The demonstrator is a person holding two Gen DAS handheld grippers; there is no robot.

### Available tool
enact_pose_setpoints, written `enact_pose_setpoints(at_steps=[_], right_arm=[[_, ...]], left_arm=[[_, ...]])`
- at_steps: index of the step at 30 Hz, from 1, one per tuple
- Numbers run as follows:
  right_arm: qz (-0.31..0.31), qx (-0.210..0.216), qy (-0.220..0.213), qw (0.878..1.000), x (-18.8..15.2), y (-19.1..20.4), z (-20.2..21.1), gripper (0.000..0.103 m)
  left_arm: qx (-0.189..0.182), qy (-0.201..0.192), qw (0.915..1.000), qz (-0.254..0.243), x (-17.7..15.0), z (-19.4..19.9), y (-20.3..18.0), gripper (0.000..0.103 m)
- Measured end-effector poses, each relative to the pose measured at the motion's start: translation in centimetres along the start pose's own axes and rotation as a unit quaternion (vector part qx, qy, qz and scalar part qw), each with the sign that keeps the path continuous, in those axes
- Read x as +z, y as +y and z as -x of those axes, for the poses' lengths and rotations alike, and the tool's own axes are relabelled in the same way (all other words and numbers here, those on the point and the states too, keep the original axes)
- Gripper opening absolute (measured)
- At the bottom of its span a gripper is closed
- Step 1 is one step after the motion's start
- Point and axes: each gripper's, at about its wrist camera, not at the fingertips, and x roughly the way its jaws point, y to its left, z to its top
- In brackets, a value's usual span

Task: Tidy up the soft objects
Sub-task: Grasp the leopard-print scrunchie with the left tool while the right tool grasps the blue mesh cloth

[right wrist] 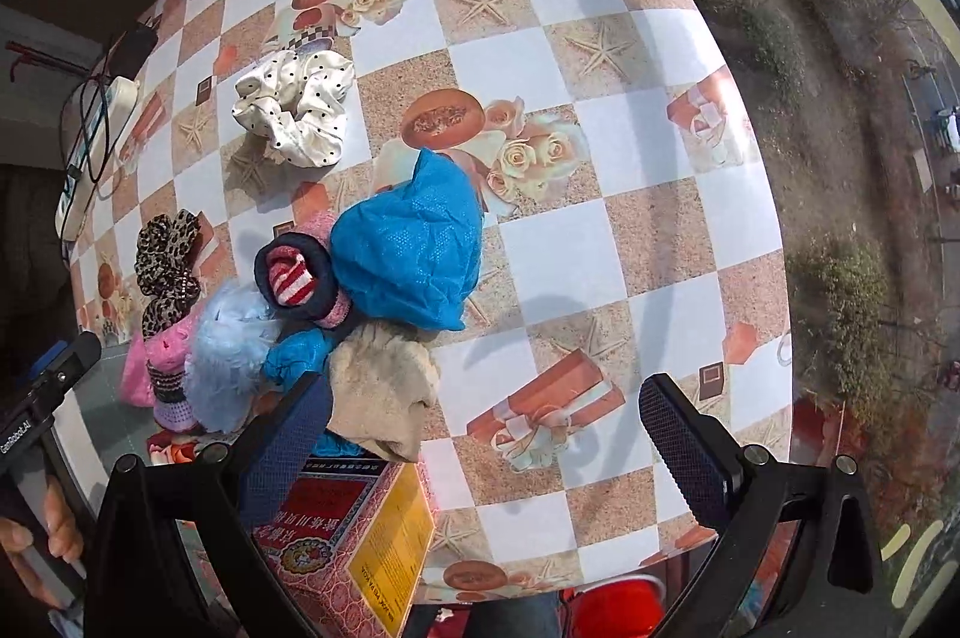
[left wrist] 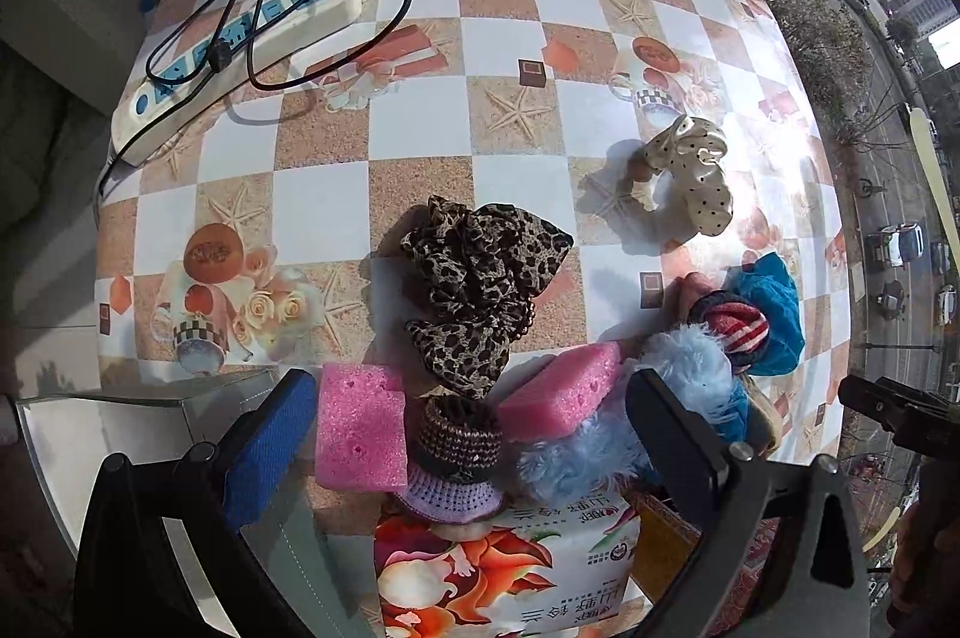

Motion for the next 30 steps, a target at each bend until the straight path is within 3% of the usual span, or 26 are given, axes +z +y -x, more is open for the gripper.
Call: enact_pose_setpoints(at_steps=[9, 12, 15, 17, 18, 19, 22, 30], right_arm=[[-0.035, 0.055, 0.027, 0.998, 3.9, -0.1, -4.8, 0.103], [-0.033, 0.048, 0.056, 0.997, 4.5, 0.3, -7.6, 0.103], [-0.036, 0.009, 0.071, 0.997, 4.0, -0.7, -9.3, 0.103], [-0.043, -0.065, 0.063, 0.995, 3.3, -2.6, -9.2, 0.103], [-0.049, -0.082, 0.062, 0.993, 3.0, -3.7, -9.1, 0.103], [-0.059, -0.080, 0.061, 0.993, 2.6, -4.8, -8.9, 0.103], [-0.084, -0.019, 0.046, 0.995, 1.8, -6.8, -7.9, 0.103], [-0.069, -0.005, 0.060, 0.996, 1.9, -6.5, -10.5, 0.103]], left_arm=[[0.013, 0.019, 0.9996, 0.015, 3.5, -5.3, -0.5, 0.103], [0.016, 0.025, 0.9994, 0.017, 3.8, -6.8, -0.7, 0.103], [0.022, 0.024, 0.9993, 0.020, 4.0, -7.6, -0.5, 0.103], [0.020, 0.025, 0.9993, 0.020, 4.3, -8.2, -0.5, 0.103], [0.020, 0.024, 0.9993, 0.020, 4.2, -8.6, -0.8, 0.103], [0.020, 0.024, 0.9993, 0.020, 4.4, -8.8, -0.7, 0.103], [0.023, 0.029, 0.9990, 0.024, 4.4, -9.5, -0.9, 0.103], [0.027, 0.061, 0.9976, 0.020, 5.1, -13.6, -2.2, 0.103]])
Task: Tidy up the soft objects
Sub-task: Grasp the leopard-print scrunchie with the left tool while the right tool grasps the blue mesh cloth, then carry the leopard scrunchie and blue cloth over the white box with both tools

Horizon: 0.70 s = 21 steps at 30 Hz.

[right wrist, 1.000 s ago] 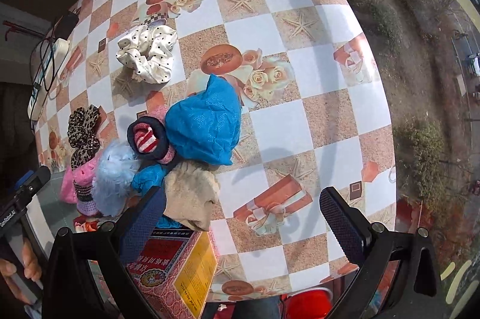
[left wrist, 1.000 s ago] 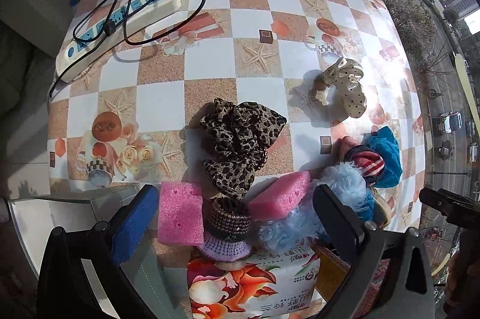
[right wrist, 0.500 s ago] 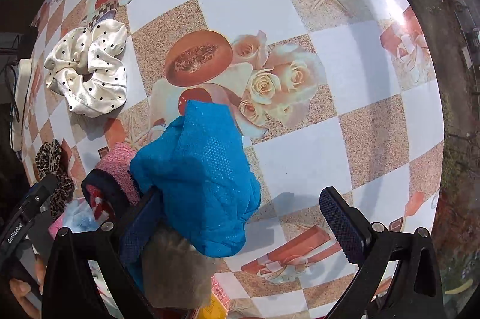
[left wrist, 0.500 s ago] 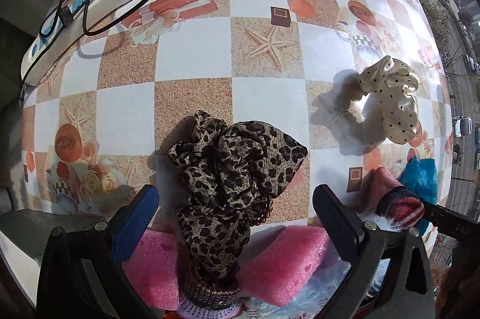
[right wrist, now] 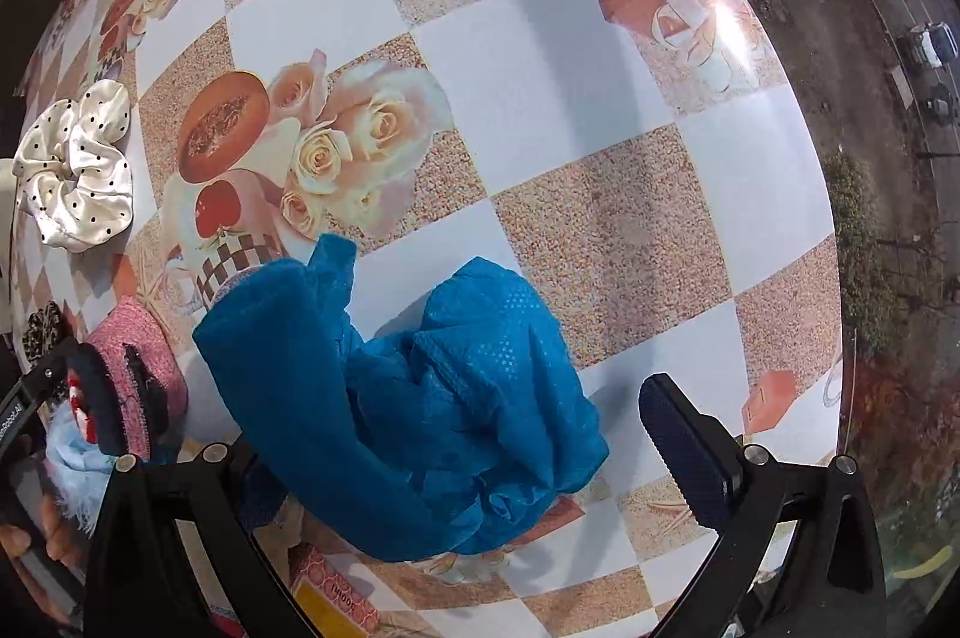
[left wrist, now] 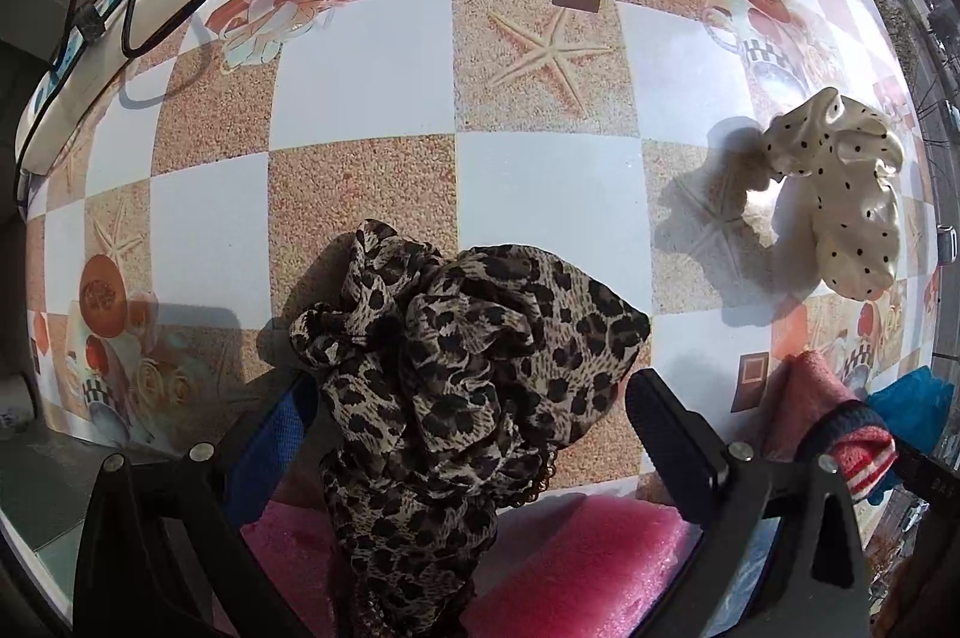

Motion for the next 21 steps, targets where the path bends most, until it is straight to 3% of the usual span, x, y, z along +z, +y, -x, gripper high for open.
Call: enact_pose_setpoints(at_steps=[3, 11, 14, 15, 17, 19, 21], right_arm=[[0.015, -0.020, -0.009, 1.000, -0.8, 0.1, -1.0, 0.103], [0.011, -0.018, -0.010, 1.000, -2.1, -0.2, -0.8, 0.103], [0.017, -0.017, -0.010, 1.000, -1.3, 0.9, -0.2, 0.103], [0.019, -0.018, -0.004, 1.000, -0.8, 0.8, -0.2, 0.103], [0.018, -0.017, 0.003, 1.000, 0.4, 1.2, -0.6, 0.103], [0.018, -0.016, 0.000, 1.000, 0.2, 1.4, -0.4, 0.099], [0.034, -0.021, -0.016, 0.999, -0.1, 1.9, 0.5, 0.083]], left_arm=[[0.005, -0.008, 0.9999, -0.011, 0.7, -0.8, -0.6, 0.103], [0.003, -0.002, 0.9998, -0.018, 0.3, -1.7, -1.7, 0.103], [-0.003, 0.016, 0.9996, -0.021, -1.3, -1.8, -2.1, 0.103], [-0.009, 0.039, 0.9990, -0.021, -2.5, -1.1, -2.7, 0.103], [-0.010, 0.051, 0.9985, -0.015, -2.1, -1.2, -2.7, 0.102], [-0.008, 0.040, 0.9990, -0.017, -1.7, -0.4, -2.7, 0.094], [-0.013, 0.025, 0.9992, -0.027, -1.9, 0.6, -3.3, 0.067]])
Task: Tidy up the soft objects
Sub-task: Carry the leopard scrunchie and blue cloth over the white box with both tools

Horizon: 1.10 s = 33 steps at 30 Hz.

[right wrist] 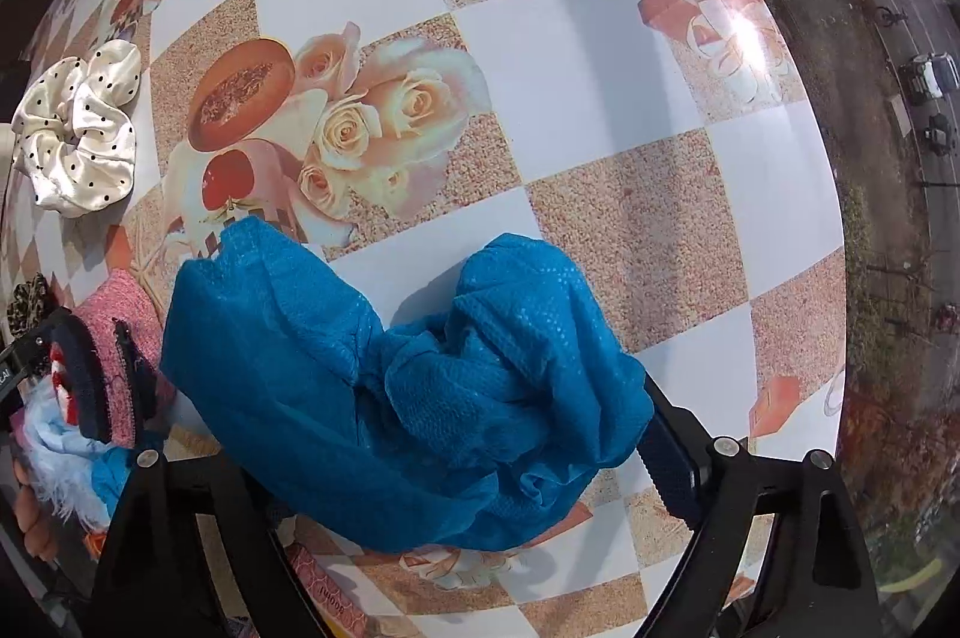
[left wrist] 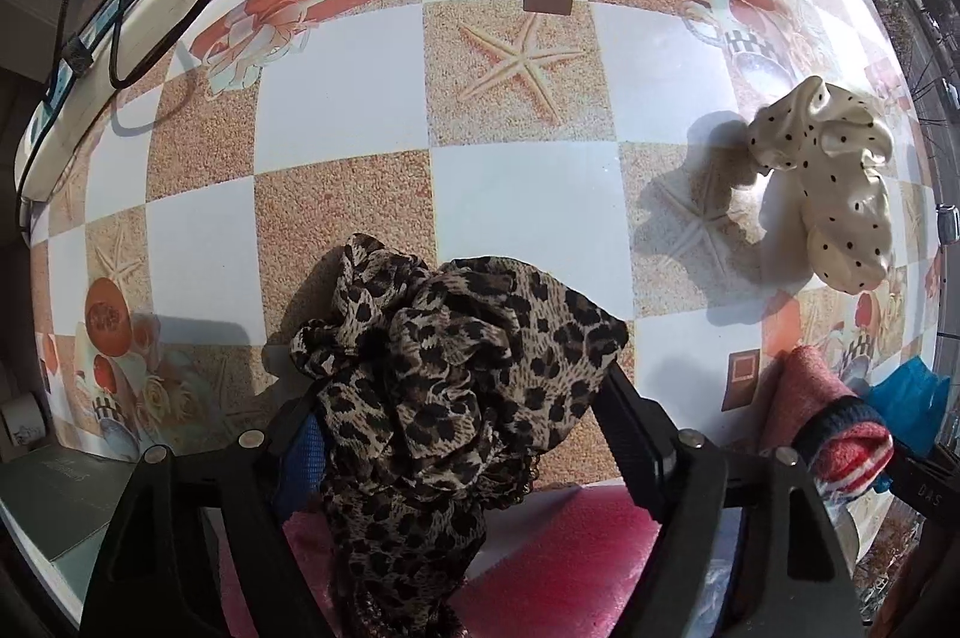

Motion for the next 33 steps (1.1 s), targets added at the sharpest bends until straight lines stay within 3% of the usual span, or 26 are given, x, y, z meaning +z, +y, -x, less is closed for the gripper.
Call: enact_pose_setpoints(at_steps=[1, 2, 4, 14, 22, 33], right_arm=[[0.014, -0.003, -0.009, 1.000, -0.1, 0.4, 0.5, 0.067], [0.030, -0.005, -0.014, 0.999, -0.2, 0.8, 0.9, 0.048], [0.049, 0.002, -0.016, 0.999, -0.4, 1.4, 1.3, 0.034], [0.032, 0.047, -0.057, 0.997, -2.0, 0.0, 6.2, 0.034], [0.015, 0.085, -0.088, 0.992, -5.1, -2.9, 9.4, 0.034], [0.005, 0.097, -0.118, 0.988, -9.4, -7.4, 13.0, 0.034]], left_arm=[[0.000, -0.004, 1.0000, -0.008, 0.0, 0.4, -0.3, 0.057], [-0.004, -0.006, 0.9999, -0.015, 0.1, 0.7, -0.5, 0.038], [-0.011, -0.014, 0.9997, -0.020, 0.1, 1.5, -0.8, 0.033], [-0.008, -0.097, 0.9922, -0.078, -2.5, 10.5, -5.0, 0.029], [0.001, -0.145, 0.9796, -0.139, -4.2, 14.6, -12.1, 0.029], [-0.029, -0.164, 0.9585, -0.231, -12.2, 19.3, -21.7, 0.029]])
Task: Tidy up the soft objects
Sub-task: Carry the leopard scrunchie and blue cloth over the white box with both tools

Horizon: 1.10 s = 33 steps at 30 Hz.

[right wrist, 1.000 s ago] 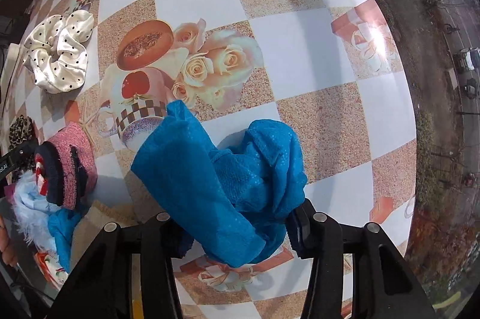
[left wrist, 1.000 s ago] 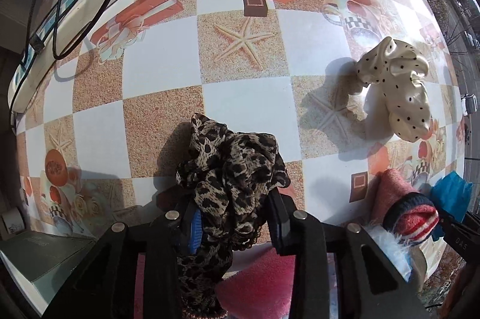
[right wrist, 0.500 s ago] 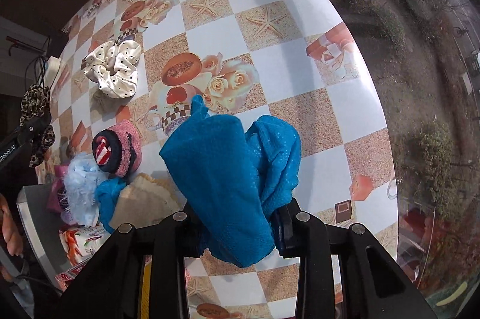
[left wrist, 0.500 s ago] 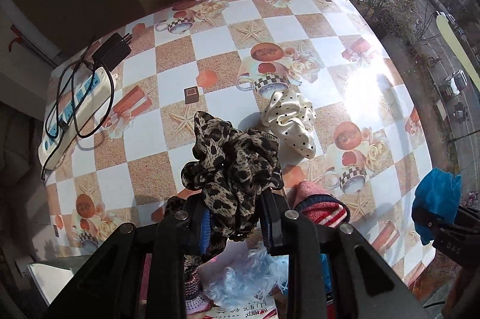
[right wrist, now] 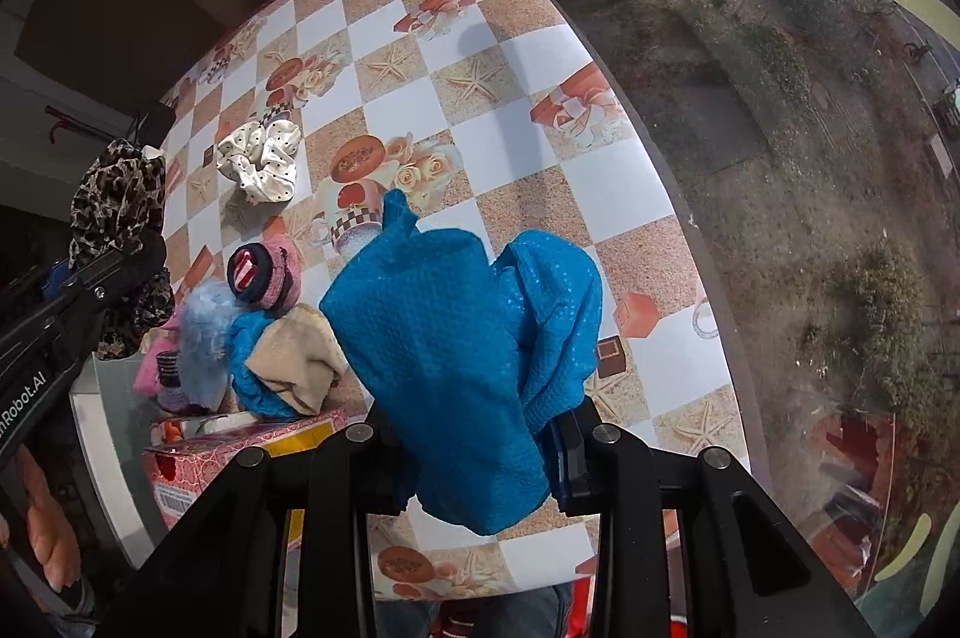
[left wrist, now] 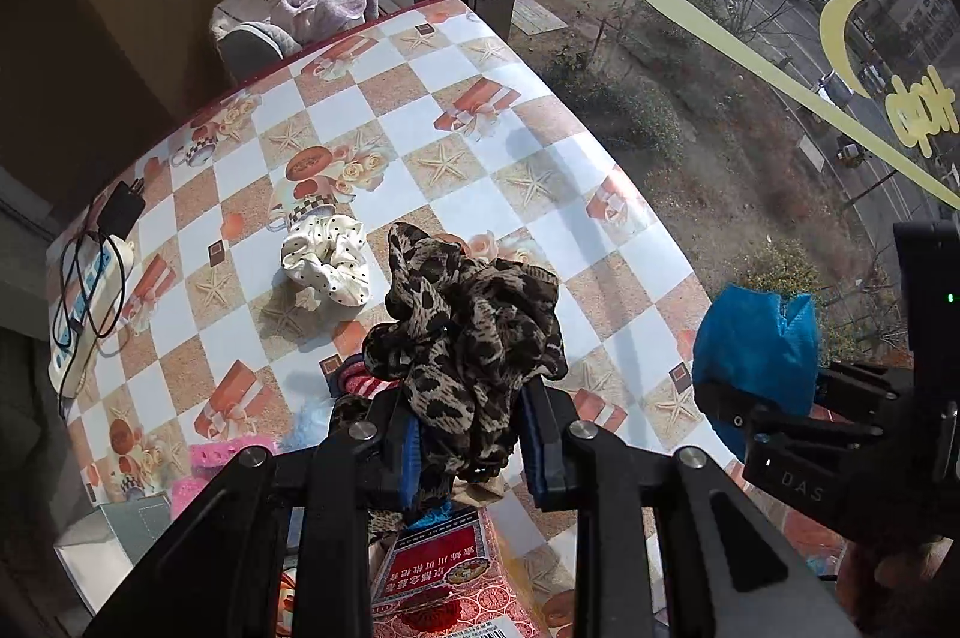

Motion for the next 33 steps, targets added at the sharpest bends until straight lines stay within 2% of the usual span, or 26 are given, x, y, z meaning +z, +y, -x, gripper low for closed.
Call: enact_pose_setpoints(at_steps=[4, 10, 18, 24, 28, 33], right_arm=[[-0.001, -0.001, -0.003, 1.000, -1.4, -1.7, 1.3, 0.034], [0.007, 0.001, 0.003, 1.000, -3.8, -3.9, 2.4, 0.034], [0.056, 0.000, 0.042, 0.998, -7.8, -4.6, 1.4, 0.034], [0.124, 0.012, 0.075, 0.989, -10.5, -2.9, -0.1, 0.034], [0.171, 0.023, 0.089, 0.981, -11.8, -0.4, -0.3, 0.034], [0.222, 0.042, 0.092, 0.970, -13.1, 3.5, -0.3, 0.034]], left_arm=[[-0.013, 0.005, 0.9992, -0.037, -1.2, 1.0, -4.1, 0.029], [-0.036, 0.032, 0.9946, -0.092, -4.3, 1.5, -9.0, 0.029], [-0.033, 0.065, 0.9867, -0.145, -9.6, 2.1, -11.9, 0.029], [-0.018, 0.078, 0.9874, -0.136, -13.3, 2.9, -11.0, 0.029], [-0.012, 0.083, 0.9918, -0.096, -15.6, 3.9, -8.4, 0.029], [0.001, 0.071, 0.9965, -0.045, -18.1, 5.6, -4.1, 0.029]])
